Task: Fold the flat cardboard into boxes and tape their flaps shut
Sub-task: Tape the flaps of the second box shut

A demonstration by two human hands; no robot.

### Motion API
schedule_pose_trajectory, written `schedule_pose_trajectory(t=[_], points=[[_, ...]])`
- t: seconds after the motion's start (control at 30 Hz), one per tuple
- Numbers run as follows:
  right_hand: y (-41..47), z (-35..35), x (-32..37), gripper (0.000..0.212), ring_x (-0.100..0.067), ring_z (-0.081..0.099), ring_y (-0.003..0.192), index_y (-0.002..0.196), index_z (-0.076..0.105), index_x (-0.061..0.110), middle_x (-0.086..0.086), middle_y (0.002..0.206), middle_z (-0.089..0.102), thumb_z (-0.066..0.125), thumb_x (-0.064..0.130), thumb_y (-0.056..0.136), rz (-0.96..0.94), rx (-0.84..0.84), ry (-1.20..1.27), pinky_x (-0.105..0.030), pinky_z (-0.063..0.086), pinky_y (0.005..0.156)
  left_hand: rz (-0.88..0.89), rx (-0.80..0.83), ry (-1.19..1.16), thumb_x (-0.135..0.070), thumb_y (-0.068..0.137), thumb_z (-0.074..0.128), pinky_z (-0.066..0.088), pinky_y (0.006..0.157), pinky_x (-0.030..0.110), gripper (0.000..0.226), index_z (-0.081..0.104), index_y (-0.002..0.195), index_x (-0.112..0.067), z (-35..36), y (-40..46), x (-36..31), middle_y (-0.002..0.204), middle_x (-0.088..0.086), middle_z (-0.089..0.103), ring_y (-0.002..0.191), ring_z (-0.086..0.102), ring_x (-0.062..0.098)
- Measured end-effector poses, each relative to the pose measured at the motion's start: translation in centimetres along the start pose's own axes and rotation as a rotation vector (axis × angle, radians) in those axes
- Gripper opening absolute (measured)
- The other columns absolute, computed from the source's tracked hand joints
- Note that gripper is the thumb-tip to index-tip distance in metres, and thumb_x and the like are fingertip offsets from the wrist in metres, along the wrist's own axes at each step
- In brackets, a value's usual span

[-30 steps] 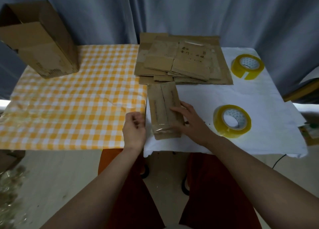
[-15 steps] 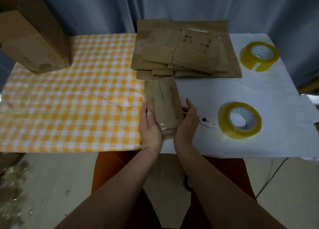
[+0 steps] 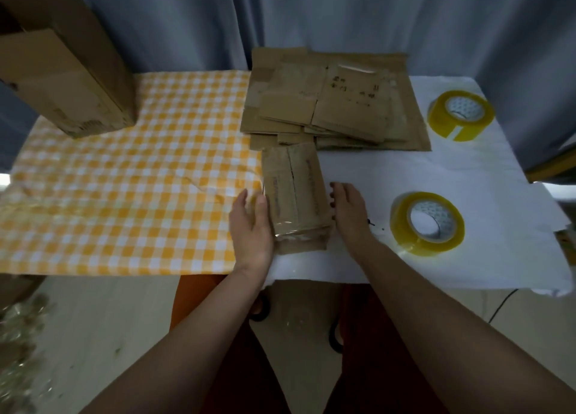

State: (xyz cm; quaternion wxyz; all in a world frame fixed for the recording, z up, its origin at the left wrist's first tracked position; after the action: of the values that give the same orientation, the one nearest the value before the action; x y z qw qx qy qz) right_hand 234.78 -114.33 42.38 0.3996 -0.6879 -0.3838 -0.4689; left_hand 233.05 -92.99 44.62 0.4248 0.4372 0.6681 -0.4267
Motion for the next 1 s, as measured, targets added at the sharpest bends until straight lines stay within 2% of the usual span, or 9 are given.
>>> schedule_pose_trajectory(t=[0.07, 0.1, 0.17, 0.3, 0.47, 0.6, 0.73, 0.9, 1.0], points=[[0.7, -0.7, 3.8, 0.028, -0.015, 0.046, 0.066, 0.084, 0.058, 0.002, -0.014, 0.076, 0.051, 0.04, 0.018, 0.098, -0.174, -0.022, -0.084, -0.035, 0.038, 0.063, -0.04, -0.203, -0.053, -0.033, 0.098, 0.05, 0.039, 0.1, 0.034, 0.037, 0.048, 0.131, -0.018, -2.8, -1.4, 0.3, 0.127, -0.001, 0.05, 0.116, 0.048, 0.01], [1.5, -0.4, 5.1, 0.027, -0.014, 0.051, 0.08, 0.099, 0.06, 0.001, -0.018, 0.093, 0.056, 0.04, 0.02, 0.099, -0.202, -0.005, -0.134, -0.037, 0.043, 0.073, -0.115, -0.238, -0.093, -0.031, 0.097, 0.052, 0.039, 0.094, 0.034, 0.031, 0.05, 0.125, -0.019, -3.1, -2.6, 1.2, 0.119, -0.003, 0.05, 0.107, 0.048, 0.008], [3.0, 1.3, 6.5, 0.04, -0.017, 0.042, 0.123, 0.136, 0.043, 0.006, -0.016, 0.138, 0.042, 0.039, 0.025, 0.1, -0.179, 0.112, -0.221, -0.036, 0.035, 0.105, -0.367, -0.168, -0.165, -0.032, 0.095, 0.055, 0.041, 0.094, 0.036, 0.043, 0.045, 0.132, -0.013, -1.4, -5.6, 3.6, 0.12, 0.001, 0.048, 0.106, 0.048, 0.015], [4.0, 4.5, 7.3, 0.048, -0.022, 0.026, 0.14, 0.149, 0.025, 0.017, -0.006, 0.154, 0.026, 0.033, 0.024, 0.102, -0.143, 0.343, -0.346, -0.034, 0.023, 0.114, -0.666, 0.086, -0.427, -0.023, 0.097, 0.054, 0.05, 0.094, 0.038, 0.028, 0.06, 0.119, -0.006, 3.3, -8.7, 4.6, 0.1, 0.008, 0.063, 0.099, 0.061, 0.024], [2.6, 2.9, 8.2, 0.037, -0.025, 0.047, 0.12, 0.128, 0.053, 0.005, -0.013, 0.135, 0.049, 0.046, 0.025, 0.098, -0.201, 0.326, -0.566, -0.033, 0.038, 0.097, -0.53, 0.03, -0.451, -0.018, 0.095, 0.057, 0.049, 0.059, 0.025, 0.012, 0.06, 0.106, -0.015, 0.6, -6.3, 2.1, 0.087, 0.0, 0.063, 0.078, 0.061, 0.015], [-1.1, -1.3, 8.6, 0.028, -0.018, 0.056, 0.077, 0.09, 0.056, 0.015, -0.003, 0.089, 0.059, 0.058, 0.043, 0.088, -0.165, 0.161, -0.448, -0.035, 0.046, 0.068, -0.319, -0.013, -0.248, -0.017, 0.092, 0.055, 0.051, 0.078, 0.033, 0.028, 0.055, 0.12, -0.016, -2.4, -3.5, -1.0, 0.098, -0.002, 0.062, 0.095, 0.06, 0.02], [-7.6, -2.2, 5.8, 0.026, -0.012, 0.057, 0.042, 0.076, 0.062, 0.015, -0.002, 0.052, 0.061, 0.058, 0.035, 0.092, 0.013, 0.306, -0.218, -0.022, 0.045, 0.041, -0.067, 0.041, 0.131, -0.033, 0.095, 0.051, 0.047, 0.076, 0.032, 0.033, 0.054, 0.123, -0.016, -3.2, 1.6, -6.3, 0.107, 0.001, 0.062, 0.095, 0.058, 0.023], [-11.3, -1.6, -0.8, 0.039, -0.017, 0.06, 0.049, 0.075, 0.064, 0.005, -0.005, 0.057, 0.066, 0.051, 0.036, 0.095, 0.32, 0.235, -0.037, -0.028, 0.051, 0.051, 0.33, 0.278, 0.791, -0.046, 0.095, 0.046, 0.045, 0.087, 0.037, 0.048, 0.05, 0.131, -0.014, 3.8, 3.6, -9.8, 0.126, 0.012, 0.057, 0.113, 0.054, 0.032], [-10.0, -3.5, -3.5, 0.052, -0.025, 0.063, 0.085, 0.099, 0.057, -0.003, -0.015, 0.09, 0.062, 0.069, 0.044, 0.081, 0.387, 0.095, -0.05, -0.039, 0.053, 0.073, 0.37, 0.272, 0.928, -0.054, 0.093, 0.047, 0.032, 0.108, 0.05, 0.061, 0.034, 0.145, -0.025, 6.0, 3.4, -8.9, 0.151, 0.014, 0.028, 0.136, 0.028, 0.034]])
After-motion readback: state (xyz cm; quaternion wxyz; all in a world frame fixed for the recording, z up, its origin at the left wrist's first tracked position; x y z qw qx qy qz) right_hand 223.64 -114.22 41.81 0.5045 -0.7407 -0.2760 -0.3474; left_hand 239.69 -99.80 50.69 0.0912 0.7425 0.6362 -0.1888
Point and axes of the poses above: each hand's wrist, its own y-axis towards the middle knuckle, its own z-axis out of the palm, x = y × z, the point moved 9 cm from there along y, towards the middle knuckle
